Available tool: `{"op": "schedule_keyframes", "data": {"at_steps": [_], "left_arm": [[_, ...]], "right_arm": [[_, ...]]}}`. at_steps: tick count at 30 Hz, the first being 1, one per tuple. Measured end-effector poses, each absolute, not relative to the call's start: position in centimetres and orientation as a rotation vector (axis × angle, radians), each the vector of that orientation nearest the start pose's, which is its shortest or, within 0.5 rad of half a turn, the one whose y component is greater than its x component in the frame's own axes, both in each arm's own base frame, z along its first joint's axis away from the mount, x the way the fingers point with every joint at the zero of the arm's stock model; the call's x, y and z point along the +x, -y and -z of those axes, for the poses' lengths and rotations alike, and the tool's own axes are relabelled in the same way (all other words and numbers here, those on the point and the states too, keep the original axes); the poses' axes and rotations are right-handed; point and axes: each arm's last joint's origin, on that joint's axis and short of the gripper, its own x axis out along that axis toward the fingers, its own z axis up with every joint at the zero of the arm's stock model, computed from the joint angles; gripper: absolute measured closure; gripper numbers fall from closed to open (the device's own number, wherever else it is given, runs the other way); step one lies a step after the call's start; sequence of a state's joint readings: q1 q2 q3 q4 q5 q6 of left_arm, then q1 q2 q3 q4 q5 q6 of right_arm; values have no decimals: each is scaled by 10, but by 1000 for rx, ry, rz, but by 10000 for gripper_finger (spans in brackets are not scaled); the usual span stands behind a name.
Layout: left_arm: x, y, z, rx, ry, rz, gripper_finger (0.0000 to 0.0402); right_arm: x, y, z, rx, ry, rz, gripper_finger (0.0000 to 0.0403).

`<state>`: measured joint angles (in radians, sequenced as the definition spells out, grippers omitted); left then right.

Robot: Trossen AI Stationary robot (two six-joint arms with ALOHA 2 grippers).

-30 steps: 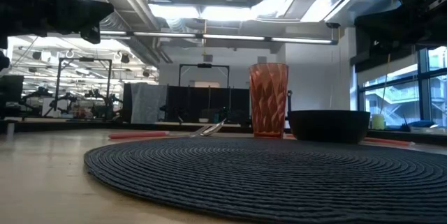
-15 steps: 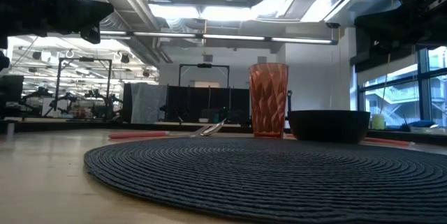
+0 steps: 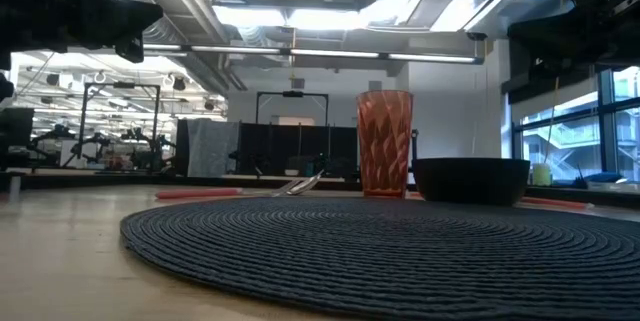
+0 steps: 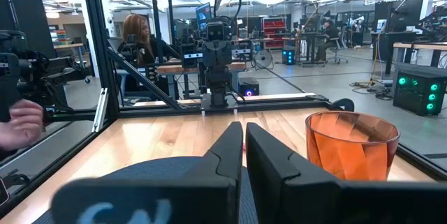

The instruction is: Pick & Place Utensil

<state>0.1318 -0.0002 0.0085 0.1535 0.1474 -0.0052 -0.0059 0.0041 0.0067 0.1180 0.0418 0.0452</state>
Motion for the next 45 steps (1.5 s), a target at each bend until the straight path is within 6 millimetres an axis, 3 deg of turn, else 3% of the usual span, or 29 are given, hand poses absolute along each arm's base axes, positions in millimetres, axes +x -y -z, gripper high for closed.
{"op": "schedule_keyframes", "data": {"at_steps": [8, 17, 21, 25, 33, 38, 45], "left_arm": [[93, -8, -192, 28, 274, 17, 398], [93, -9, -193, 244, 282, -64, 398], [89, -11, -203, 296, 378, -157, 398], [91, -13, -199, 258, 332, -189, 398], [96, -21, -187, 35, 207, -430, 398], [101, -20, -183, 78, 145, -381, 398], [101, -21, -187, 103, 185, -413, 398]], "right_arm": [[97, 2, -177, 47, 122, 45, 382], [97, 2, -177, 47, 122, 45, 382], [97, 2, -177, 47, 122, 45, 382], [97, 2, -177, 47, 122, 45, 382], [97, 2, -177, 47, 120, 45, 382], [97, 2, -176, 47, 111, 45, 382], [97, 2, -175, 47, 106, 45, 382]]}}
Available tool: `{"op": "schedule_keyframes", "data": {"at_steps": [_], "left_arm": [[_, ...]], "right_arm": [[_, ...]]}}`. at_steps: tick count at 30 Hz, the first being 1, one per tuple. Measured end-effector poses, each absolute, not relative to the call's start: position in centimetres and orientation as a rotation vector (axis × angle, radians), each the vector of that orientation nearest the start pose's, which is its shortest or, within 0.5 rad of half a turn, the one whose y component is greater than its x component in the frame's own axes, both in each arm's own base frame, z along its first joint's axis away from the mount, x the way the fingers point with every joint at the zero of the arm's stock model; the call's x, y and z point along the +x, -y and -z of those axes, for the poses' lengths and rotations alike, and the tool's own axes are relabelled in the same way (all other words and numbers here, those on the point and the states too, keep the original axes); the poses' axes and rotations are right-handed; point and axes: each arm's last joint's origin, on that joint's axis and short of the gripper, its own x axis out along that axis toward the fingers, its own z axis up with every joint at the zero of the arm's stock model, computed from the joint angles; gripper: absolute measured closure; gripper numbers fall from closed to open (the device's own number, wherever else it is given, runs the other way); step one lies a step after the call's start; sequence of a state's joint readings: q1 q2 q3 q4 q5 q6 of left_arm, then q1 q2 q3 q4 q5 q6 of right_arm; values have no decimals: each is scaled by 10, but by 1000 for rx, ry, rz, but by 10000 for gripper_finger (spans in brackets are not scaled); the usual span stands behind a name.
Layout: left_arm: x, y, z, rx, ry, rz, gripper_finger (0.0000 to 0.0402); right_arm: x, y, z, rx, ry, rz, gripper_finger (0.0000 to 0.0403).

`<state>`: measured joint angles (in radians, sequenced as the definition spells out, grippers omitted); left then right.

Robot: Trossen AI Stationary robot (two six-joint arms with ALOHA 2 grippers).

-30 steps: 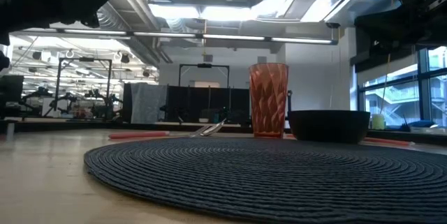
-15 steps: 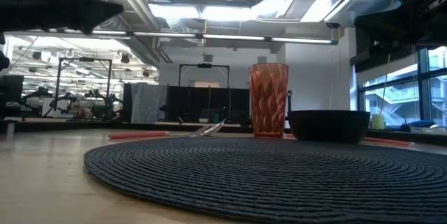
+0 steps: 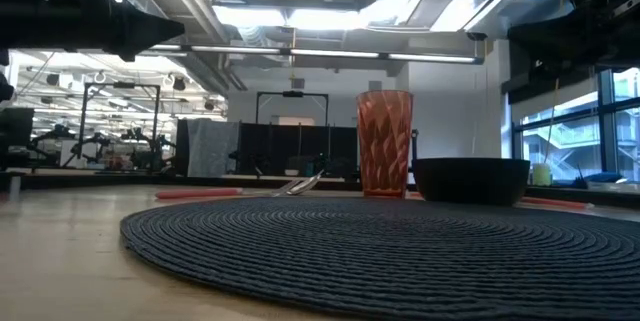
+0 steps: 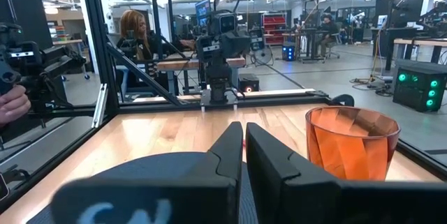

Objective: Pick & Place Utensil
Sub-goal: Put the black bowl in the center of the black table mat

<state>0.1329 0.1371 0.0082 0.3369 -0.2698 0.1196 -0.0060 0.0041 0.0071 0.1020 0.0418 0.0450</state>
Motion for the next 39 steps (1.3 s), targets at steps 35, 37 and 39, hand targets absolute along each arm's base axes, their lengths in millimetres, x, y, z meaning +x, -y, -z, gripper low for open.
{"op": "schedule_keyframes", "data": {"at_steps": [35, 37, 39], "left_arm": [[107, -24, -173, -130, 85, -470, 398], [108, -24, -172, -137, 73, -475, 398], [109, -24, -172, -137, 69, -475, 398]], "right_arm": [[97, 2, -175, 47, 103, 45, 382], [97, 2, -175, 47, 103, 45, 382], [97, 2, -175, 47, 103, 45, 382]]}}
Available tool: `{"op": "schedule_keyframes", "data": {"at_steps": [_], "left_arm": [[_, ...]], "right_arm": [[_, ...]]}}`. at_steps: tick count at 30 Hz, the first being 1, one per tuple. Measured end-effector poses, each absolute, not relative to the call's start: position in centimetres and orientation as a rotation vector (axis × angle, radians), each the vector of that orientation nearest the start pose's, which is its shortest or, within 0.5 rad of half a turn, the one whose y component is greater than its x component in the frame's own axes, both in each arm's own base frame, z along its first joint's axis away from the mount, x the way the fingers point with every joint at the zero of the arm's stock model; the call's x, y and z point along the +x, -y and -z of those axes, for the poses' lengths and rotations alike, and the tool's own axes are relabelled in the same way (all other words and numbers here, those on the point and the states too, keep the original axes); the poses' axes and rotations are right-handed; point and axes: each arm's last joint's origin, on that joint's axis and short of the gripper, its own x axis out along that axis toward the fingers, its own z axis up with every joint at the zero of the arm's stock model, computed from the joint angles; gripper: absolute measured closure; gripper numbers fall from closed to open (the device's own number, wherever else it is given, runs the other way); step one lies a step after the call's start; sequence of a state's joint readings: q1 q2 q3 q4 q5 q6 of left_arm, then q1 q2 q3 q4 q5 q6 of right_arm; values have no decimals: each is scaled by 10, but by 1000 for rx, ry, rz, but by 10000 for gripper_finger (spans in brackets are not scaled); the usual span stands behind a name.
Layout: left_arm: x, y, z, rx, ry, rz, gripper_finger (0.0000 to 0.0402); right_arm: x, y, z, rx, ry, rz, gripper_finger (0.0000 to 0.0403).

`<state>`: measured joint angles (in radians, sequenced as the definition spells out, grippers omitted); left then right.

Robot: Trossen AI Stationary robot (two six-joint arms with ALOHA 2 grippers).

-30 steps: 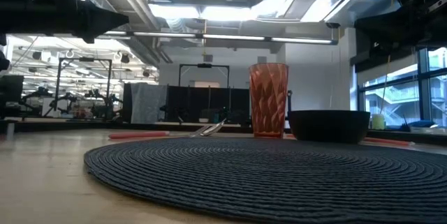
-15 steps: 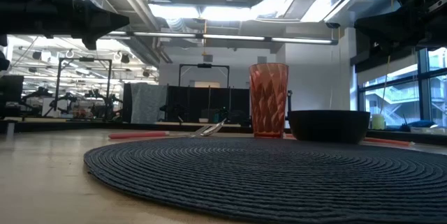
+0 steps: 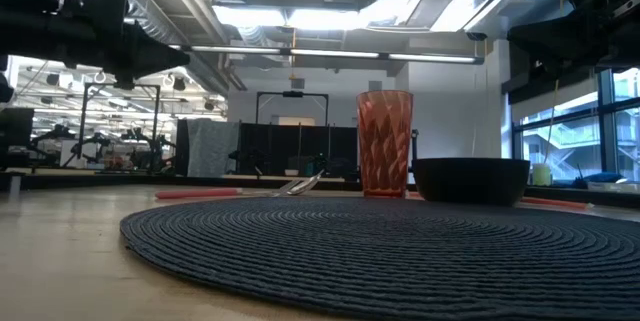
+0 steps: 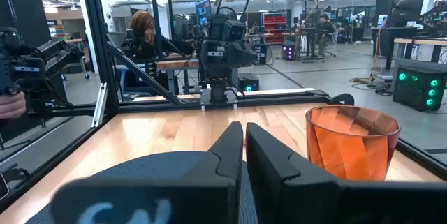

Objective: Pick & Place Utensil
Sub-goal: Put the black bowl in the center of the black table mat

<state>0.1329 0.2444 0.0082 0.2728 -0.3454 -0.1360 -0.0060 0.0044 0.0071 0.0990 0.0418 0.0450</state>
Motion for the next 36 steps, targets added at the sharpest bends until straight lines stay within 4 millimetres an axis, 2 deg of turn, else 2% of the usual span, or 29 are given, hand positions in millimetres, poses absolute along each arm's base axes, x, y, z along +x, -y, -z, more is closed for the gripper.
{"op": "schedule_keyframes", "data": {"at_steps": [12, 36], "left_arm": [[108, -24, -177, -101, 118, -475, 398], [108, -25, -176, -81, 99, -496, 398]], "right_arm": [[97, 2, -175, 47, 103, 45, 382], [97, 2, -175, 47, 103, 45, 382]]}}
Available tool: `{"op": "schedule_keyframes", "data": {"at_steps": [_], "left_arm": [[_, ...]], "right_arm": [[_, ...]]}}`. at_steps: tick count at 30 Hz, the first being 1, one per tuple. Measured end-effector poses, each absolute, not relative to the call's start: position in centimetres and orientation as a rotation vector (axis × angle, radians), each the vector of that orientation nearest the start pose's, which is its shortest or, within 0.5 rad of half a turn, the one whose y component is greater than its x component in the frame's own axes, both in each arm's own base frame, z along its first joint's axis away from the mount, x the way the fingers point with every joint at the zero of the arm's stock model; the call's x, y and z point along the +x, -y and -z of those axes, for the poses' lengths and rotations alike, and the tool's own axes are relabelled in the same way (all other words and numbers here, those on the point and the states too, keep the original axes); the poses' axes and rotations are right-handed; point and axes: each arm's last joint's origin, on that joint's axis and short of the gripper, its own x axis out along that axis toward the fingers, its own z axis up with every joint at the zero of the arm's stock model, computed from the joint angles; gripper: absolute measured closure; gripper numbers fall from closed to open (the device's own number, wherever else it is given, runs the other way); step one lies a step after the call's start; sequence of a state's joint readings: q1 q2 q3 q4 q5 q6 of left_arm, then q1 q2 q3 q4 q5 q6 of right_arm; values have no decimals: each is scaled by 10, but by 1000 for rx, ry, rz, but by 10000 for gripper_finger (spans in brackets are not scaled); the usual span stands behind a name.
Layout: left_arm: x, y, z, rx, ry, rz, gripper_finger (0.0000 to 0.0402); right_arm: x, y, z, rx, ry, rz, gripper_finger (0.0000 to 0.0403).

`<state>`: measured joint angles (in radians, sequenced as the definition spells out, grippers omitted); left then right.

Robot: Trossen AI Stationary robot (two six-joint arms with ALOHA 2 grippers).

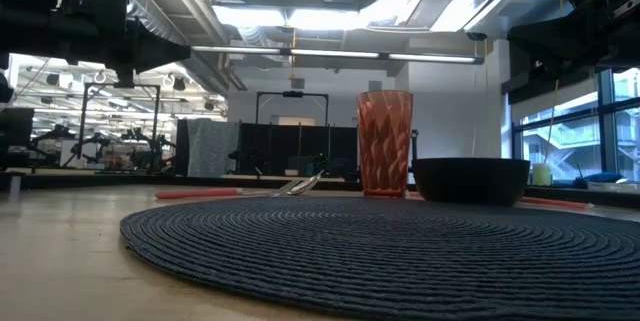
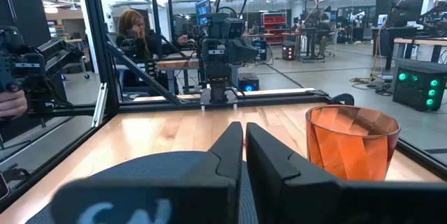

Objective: Pick & Place Utensil
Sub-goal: Put the black bowl in the center of the black table mat

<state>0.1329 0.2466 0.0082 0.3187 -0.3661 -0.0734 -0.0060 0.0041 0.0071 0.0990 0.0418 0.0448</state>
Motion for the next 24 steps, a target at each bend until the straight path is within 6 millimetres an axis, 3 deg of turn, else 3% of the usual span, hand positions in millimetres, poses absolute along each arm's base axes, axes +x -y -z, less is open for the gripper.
{"op": "schedule_keyframes", "data": {"at_steps": [24], "left_arm": [[108, -25, -178, -76, 119, -495, 398]], "right_arm": [[97, 2, -175, 47, 103, 45, 382]]}}
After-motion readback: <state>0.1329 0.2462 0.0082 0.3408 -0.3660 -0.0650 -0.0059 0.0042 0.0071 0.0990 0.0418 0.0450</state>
